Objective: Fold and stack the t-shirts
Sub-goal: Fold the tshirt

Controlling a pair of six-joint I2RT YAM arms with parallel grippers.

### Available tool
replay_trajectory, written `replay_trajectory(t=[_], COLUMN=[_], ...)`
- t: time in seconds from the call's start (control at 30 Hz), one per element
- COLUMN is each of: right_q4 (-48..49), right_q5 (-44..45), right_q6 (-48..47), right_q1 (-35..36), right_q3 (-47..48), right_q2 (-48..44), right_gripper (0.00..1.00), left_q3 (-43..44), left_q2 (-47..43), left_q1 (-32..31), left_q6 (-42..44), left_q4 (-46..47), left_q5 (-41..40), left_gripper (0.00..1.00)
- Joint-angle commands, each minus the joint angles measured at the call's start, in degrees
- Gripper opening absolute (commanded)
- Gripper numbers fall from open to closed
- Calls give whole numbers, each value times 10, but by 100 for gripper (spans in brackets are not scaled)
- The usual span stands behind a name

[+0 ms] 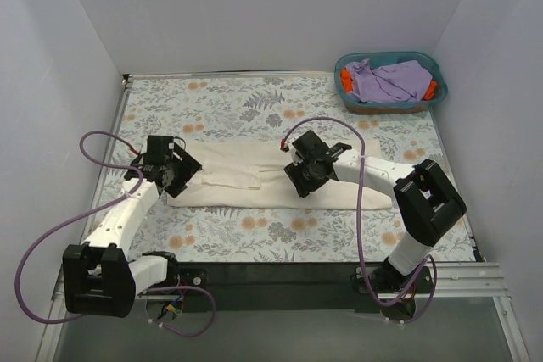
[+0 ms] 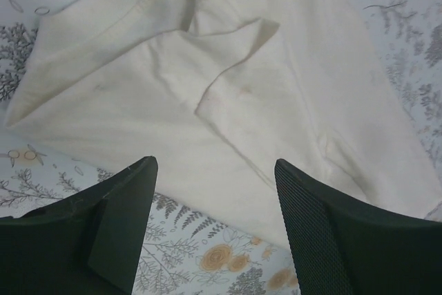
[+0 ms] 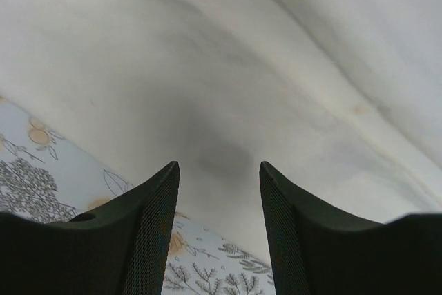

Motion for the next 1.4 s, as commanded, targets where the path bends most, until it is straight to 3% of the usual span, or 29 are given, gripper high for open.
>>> replay_trajectory(t=[0.0,0.23,0.6,0.87,1.1,1.33,1.37], right_q4=[-33,-33,-33,-57,-91,-112,-113], right_q5=[23,23,10,-81,-114,-165,-170], right_q6=[6,7,8,-1,-1,-1,1], right_q1=[-1,-1,-1,3,25,75,81], right_q3=[-23,-47,-41,-52,-30,50,69], right_q2=[-23,-14,-9,10,19,86,110], right_gripper=[49,47,47,44,45,45,45], left_q3=[-41,-45,-64,-46,87,347,420], left_q2=[9,38,18,163,333,550,573], left_q1=[-3,-3,-8,-8,-3,0,1], left_q6=[-27,-33,-39,-32,15,106,117], left_q4=[-31,-11,13,64,77,66,57], left_q5=[-18,-29,4,-17,-53,-64,-67], left_gripper=[63,48,45,43,46,56,59])
